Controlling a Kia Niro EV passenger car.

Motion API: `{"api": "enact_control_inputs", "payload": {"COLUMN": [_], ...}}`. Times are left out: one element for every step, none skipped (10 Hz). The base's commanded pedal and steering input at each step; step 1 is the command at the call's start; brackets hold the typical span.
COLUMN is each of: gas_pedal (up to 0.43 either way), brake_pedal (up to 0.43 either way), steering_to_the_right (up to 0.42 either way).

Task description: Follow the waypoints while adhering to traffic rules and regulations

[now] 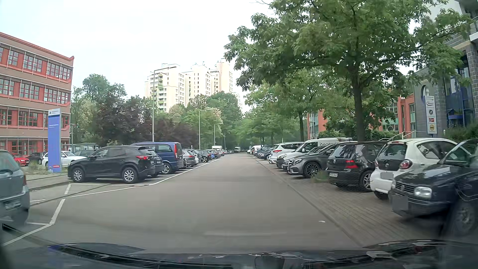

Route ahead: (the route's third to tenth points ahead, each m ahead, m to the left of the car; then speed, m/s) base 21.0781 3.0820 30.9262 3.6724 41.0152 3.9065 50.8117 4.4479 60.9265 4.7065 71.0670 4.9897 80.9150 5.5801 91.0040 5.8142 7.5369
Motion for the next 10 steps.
{"api": "enact_control_inputs", "payload": {"gas_pedal": [0.087, 0.087, 0.087, 0.087, 0.087, 0.087, 0.087, 0.087, 0.087, 0.087], "brake_pedal": [0.000, 0.000, 0.000, 0.000, 0.000, 0.000, 0.000, 0.000, 0.000, 0.000], "steering_to_the_right": [-0.009, -0.009, -0.009, -0.009, -0.009, -0.009, -0.009, -0.008, -0.008, -0.008]}}
